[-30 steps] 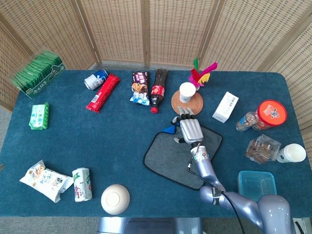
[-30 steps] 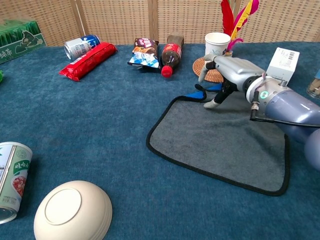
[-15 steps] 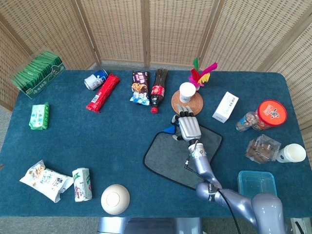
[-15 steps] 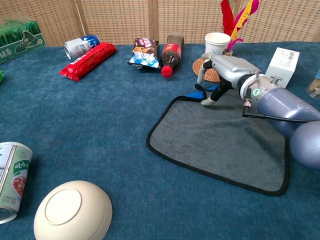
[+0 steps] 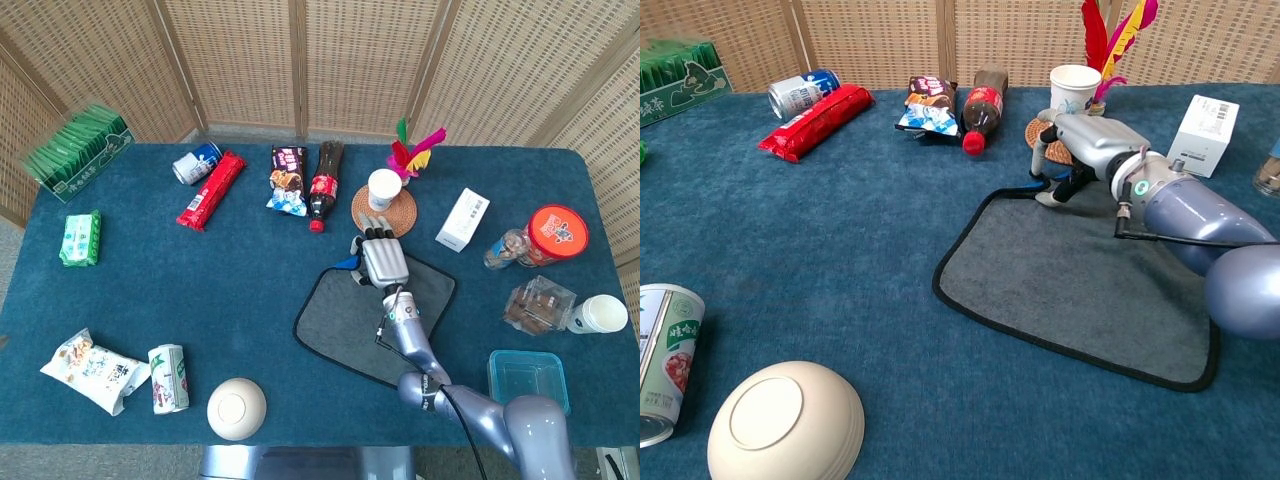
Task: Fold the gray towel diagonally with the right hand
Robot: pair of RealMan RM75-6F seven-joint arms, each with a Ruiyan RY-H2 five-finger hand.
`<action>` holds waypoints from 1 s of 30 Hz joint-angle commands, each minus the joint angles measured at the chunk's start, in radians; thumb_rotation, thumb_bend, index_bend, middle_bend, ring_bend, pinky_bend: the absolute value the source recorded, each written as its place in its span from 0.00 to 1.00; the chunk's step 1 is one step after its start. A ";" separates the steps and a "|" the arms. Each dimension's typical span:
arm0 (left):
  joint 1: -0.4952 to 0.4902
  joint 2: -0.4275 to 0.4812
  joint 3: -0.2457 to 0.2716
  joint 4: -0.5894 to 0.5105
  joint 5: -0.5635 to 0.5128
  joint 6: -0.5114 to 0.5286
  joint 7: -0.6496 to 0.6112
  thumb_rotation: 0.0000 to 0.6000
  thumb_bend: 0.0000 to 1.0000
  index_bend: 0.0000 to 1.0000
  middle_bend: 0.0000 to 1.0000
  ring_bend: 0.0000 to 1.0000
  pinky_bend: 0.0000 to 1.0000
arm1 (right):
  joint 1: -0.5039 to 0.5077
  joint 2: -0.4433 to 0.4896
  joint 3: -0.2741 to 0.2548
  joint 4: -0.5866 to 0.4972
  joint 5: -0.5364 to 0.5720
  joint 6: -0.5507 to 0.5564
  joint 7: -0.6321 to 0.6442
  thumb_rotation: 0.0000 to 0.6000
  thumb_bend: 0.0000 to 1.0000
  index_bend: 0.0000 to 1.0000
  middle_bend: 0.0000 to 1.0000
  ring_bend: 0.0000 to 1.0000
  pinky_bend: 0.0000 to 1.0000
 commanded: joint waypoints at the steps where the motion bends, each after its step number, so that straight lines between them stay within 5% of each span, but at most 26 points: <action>1: 0.000 0.000 0.000 0.000 0.001 -0.001 0.001 1.00 0.24 0.18 0.00 0.00 0.00 | 0.001 -0.004 -0.004 0.008 -0.003 -0.003 0.002 1.00 0.29 0.46 0.00 0.00 0.00; 11: 0.001 0.001 0.002 0.001 0.010 0.000 -0.003 1.00 0.24 0.18 0.00 0.00 0.00 | -0.007 0.008 -0.017 -0.006 -0.027 0.023 -0.001 1.00 0.39 0.56 0.00 0.00 0.00; 30: 0.002 0.006 0.008 0.000 0.027 0.001 -0.014 1.00 0.24 0.18 0.00 0.00 0.00 | -0.071 0.074 -0.095 -0.118 -0.098 0.088 -0.029 1.00 0.40 0.63 0.00 0.00 0.00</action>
